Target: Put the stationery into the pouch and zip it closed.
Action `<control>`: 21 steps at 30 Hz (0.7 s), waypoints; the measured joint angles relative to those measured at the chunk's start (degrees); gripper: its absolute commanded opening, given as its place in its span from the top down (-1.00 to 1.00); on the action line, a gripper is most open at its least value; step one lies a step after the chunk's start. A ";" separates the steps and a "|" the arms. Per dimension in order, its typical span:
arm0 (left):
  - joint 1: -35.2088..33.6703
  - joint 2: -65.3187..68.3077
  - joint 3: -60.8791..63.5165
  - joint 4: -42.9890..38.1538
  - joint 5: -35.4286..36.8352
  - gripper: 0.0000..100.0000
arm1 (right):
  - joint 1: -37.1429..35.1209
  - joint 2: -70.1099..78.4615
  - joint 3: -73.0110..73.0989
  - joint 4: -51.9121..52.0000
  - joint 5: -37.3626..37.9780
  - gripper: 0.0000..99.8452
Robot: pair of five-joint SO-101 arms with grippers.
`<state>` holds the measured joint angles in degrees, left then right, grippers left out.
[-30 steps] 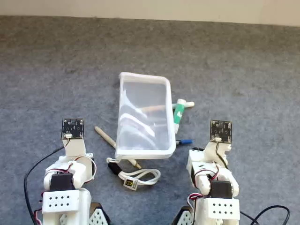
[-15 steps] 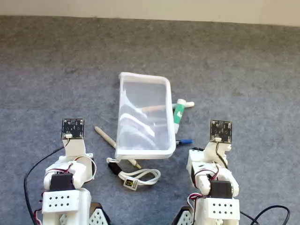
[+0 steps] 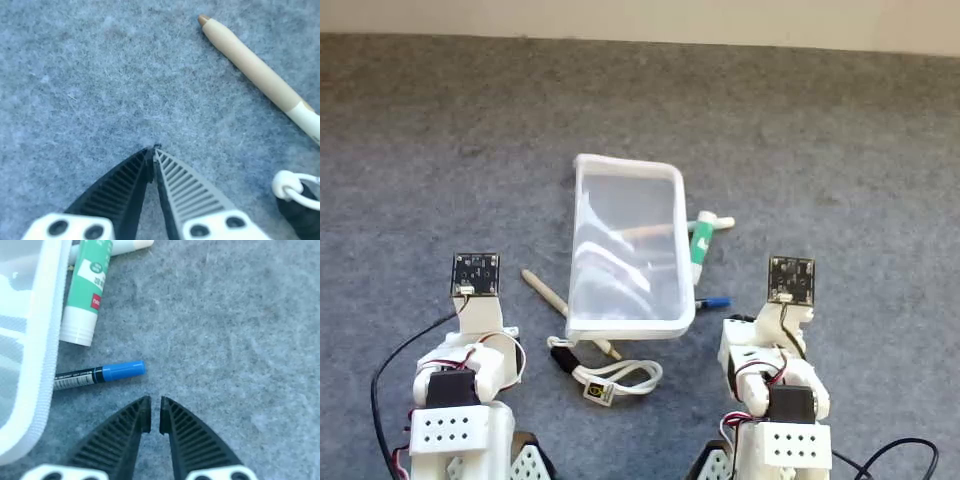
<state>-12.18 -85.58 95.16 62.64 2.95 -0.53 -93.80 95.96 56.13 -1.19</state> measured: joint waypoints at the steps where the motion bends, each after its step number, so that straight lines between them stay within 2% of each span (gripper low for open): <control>1: 0.00 0.00 0.00 0.00 0.00 0.99 | 0.00 0.00 0.00 0.00 0.00 0.92; 13: 0.00 0.62 -1.14 0.00 -0.26 0.99 | 0.09 0.00 0.00 0.00 0.00 0.92; 15: 0.00 0.53 -3.08 0.00 -3.52 0.99 | 0.70 0.00 0.00 0.00 0.00 0.92; 19: -1.23 0.62 -4.75 0.00 -14.42 0.99 | 1.05 0.00 0.00 0.00 0.00 0.92; 21: -3.43 0.62 -5.01 0.00 -16.00 0.99 | 1.05 0.00 -0.09 0.00 0.00 0.92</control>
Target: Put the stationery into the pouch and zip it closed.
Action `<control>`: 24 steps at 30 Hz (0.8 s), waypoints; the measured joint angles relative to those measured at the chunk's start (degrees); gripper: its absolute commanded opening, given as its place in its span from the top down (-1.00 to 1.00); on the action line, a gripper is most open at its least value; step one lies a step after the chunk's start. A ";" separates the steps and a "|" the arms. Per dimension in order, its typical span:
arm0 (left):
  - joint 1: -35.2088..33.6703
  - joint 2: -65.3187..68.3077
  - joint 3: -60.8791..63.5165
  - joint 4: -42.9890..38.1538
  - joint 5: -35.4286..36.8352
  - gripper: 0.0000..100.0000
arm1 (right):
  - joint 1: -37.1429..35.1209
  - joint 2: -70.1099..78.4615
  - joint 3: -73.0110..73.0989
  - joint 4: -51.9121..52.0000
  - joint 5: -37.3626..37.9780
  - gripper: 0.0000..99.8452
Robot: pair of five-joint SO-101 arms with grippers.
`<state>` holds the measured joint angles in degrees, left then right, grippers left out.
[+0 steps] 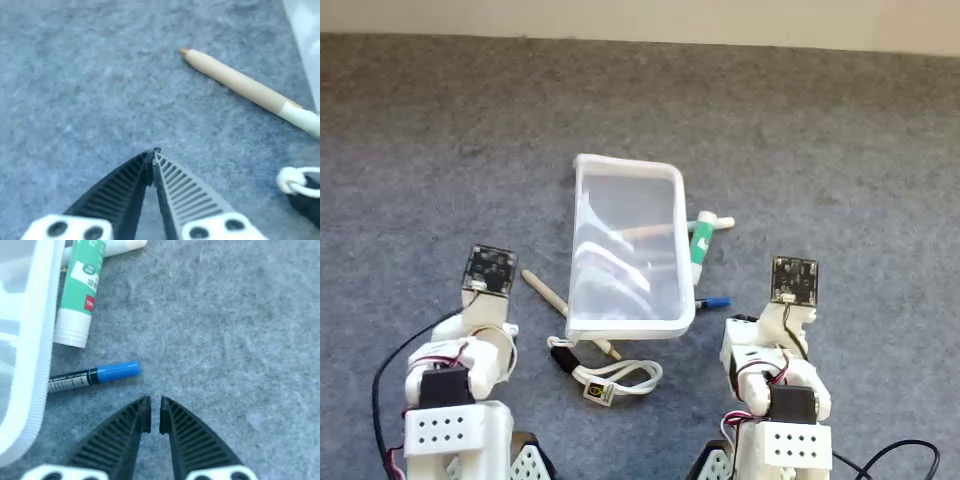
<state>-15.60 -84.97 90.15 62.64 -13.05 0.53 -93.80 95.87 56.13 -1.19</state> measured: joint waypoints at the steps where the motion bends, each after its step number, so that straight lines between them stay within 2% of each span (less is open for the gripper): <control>1: -1.14 -0.09 -0.09 0.00 -0.09 0.99 | 0.00 0.00 -0.18 0.00 0.00 0.92; 6: -3.34 0.00 -0.09 0.00 0.00 0.99 | 0.09 0.00 -2.46 0.00 0.44 0.91; 12: -3.69 0.00 -0.09 0.00 -0.09 0.99 | 0.09 0.00 -6.95 0.00 14.33 0.92; 16: -3.78 0.00 -0.09 0.00 -0.09 0.98 | -0.09 0.00 -13.45 1.14 16.18 0.92; 24: -3.78 0.00 -0.18 0.00 -0.09 0.97 | -11.60 -0.44 -28.66 10.81 16.53 0.91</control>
<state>-19.38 -84.97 89.98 62.64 -13.14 -11.08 -94.24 67.21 66.95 15.34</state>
